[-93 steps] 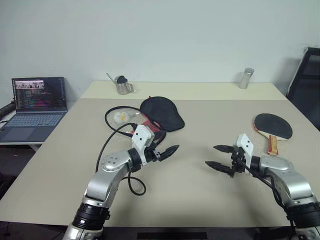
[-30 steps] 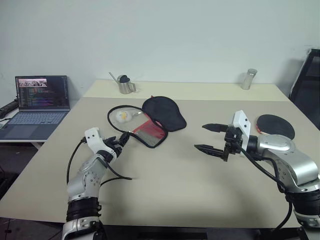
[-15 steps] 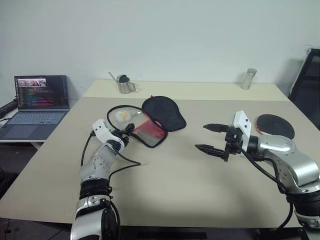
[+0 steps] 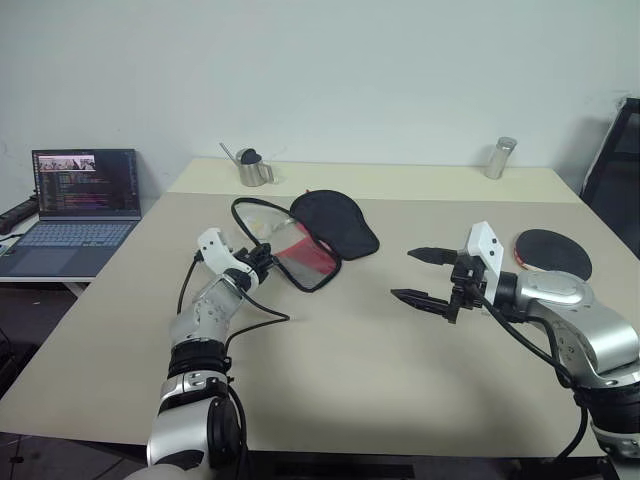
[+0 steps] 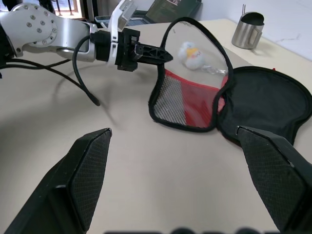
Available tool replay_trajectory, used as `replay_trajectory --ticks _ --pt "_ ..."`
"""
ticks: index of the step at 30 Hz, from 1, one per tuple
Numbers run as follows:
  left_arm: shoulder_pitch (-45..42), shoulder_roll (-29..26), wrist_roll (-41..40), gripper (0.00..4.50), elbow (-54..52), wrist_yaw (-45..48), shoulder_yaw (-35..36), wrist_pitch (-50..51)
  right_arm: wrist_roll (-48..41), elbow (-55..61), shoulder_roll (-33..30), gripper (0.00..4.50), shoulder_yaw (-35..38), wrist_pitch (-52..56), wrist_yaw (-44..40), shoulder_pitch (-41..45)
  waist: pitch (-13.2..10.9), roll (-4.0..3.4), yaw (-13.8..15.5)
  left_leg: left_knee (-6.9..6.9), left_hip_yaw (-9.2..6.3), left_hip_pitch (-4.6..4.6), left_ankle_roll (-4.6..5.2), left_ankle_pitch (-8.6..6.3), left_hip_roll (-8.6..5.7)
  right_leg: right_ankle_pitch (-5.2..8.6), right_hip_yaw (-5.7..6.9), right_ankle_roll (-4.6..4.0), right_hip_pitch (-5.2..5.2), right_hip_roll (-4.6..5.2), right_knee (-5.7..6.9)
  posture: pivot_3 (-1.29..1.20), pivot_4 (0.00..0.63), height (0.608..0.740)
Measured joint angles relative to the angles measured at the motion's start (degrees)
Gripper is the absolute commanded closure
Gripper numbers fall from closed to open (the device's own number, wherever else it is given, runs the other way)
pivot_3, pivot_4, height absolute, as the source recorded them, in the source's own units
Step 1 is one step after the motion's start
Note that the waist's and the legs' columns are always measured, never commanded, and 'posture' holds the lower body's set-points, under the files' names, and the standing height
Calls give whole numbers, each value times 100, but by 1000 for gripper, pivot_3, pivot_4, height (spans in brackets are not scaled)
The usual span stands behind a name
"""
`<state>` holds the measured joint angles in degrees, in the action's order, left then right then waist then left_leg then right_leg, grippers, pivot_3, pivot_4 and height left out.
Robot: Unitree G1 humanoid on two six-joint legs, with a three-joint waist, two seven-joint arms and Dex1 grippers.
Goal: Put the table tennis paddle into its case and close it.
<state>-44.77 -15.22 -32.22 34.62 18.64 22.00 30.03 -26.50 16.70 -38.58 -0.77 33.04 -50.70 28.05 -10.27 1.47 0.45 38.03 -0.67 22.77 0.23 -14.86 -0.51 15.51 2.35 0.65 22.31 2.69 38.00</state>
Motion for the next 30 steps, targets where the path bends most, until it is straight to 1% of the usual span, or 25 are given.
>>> replay_trajectory --ticks 5,13,17,23,30 --pt "4 -134 -35 4466 -66 653 -329 731 -56 183 -221 0 232 56 0 -68 0 1 15 0 -2 2 -2 0 -1 0 2 0 0 1 -1 0 150 740" --pt "88 -148 -205 4466 -695 1625 -873 1785 -232 493 -513 0 476 265 -11 -395 -1 1 11 -1 -3 1 -2 0 0 1 1 0 0 2 -1 0 150 740" --pt "124 -161 -294 4466 -840 1958 -954 2041 -311 574 -544 0 536 292 -7 -476 -1 1 9 -1 -3 2 -1 0 -1 1 0 0 0 2 -1 0 150 740" --pt "143 -444 -463 4466 -1062 2627 -1077 2500 -395 717 -643 0 650 378 6 -639 -1 1 -2 -2 -3 2 0 -1 -1 1 0 0 1 2 -2 0 150 740" --pt "180 -471 -642 4466 -1490 3302 -1491 2886 -425 733 -712 0 691 391 5 -690 -1 1 0 -2 -3 3 0 -1 -1 1 -1 -1 0 2 -3 0 150 740"
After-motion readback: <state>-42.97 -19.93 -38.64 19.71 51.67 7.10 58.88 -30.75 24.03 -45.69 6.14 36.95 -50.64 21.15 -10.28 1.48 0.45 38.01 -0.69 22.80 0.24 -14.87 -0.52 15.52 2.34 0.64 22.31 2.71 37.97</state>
